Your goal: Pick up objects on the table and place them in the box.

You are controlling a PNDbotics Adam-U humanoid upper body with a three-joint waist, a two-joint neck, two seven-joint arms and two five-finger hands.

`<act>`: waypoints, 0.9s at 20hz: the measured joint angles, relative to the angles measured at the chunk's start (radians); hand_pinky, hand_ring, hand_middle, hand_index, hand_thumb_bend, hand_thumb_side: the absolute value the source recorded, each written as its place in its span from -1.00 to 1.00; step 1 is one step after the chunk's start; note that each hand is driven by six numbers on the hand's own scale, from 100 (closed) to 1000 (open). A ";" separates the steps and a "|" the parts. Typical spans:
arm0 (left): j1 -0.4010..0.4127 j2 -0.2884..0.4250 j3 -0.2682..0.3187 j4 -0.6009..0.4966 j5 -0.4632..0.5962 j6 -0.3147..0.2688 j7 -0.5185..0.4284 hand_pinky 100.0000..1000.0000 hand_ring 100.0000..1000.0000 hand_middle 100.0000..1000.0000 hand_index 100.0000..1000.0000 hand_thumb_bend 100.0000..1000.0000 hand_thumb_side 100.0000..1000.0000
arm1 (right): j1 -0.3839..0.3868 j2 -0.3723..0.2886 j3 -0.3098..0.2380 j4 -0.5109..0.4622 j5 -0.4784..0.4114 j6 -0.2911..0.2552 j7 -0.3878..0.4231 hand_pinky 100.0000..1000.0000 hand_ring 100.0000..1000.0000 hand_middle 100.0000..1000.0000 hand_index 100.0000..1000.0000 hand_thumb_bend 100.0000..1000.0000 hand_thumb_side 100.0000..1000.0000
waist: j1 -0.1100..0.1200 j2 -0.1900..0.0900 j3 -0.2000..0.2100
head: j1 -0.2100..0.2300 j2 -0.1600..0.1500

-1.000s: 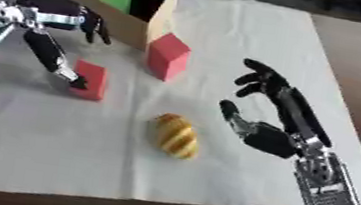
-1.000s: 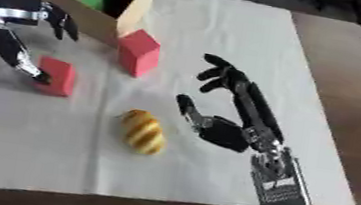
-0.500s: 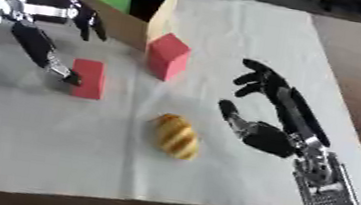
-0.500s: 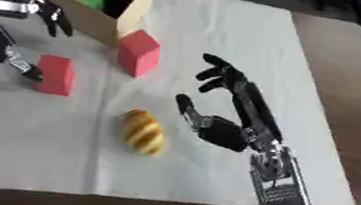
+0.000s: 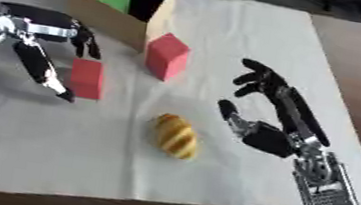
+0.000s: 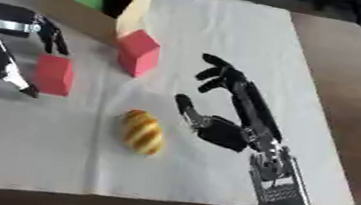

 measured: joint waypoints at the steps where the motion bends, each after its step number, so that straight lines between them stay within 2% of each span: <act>1: 0.000 0.000 0.000 0.003 -0.006 -0.002 0.013 0.48 0.08 0.10 0.41 0.08 -0.70 | 0.000 0.000 0.000 0.000 0.000 0.000 0.000 0.65 0.22 0.28 0.84 -0.49 -0.34 | 0.000 0.000 0.000 | 0.000 0.000; 3: 0.001 0.000 0.000 0.005 -0.009 -0.005 0.035 0.41 -0.06 -0.07 0.28 -0.06 -0.77 | 0.000 0.000 0.000 0.000 0.000 0.000 0.000 0.65 0.22 0.28 0.84 -0.50 -0.33 | 0.000 0.000 0.000 | 0.000 0.000; 9: 0.001 0.007 0.007 -0.045 0.035 0.012 0.080 0.29 -0.33 -0.36 -0.01 -0.18 -0.86 | 0.000 0.000 -0.001 0.000 0.000 0.000 0.000 0.65 0.21 0.28 0.84 -0.50 -0.34 | 0.000 0.000 0.000 | 0.000 0.000; 15: -0.006 0.061 0.032 -0.152 0.113 0.059 0.115 0.29 -0.33 -0.37 -0.02 -0.20 -0.83 | 0.000 0.000 -0.003 0.000 0.000 0.000 0.000 0.65 0.21 0.28 0.84 -0.50 -0.34 | 0.000 0.000 -0.002 | -0.001 0.000; 18: -0.034 0.071 0.053 -0.163 0.124 0.093 0.151 0.29 -0.32 -0.37 -0.02 -0.20 -0.85 | 0.000 0.000 -0.003 0.000 0.000 0.000 0.000 0.65 0.21 0.28 0.84 -0.50 -0.34 | 0.000 0.000 -0.003 | -0.002 0.000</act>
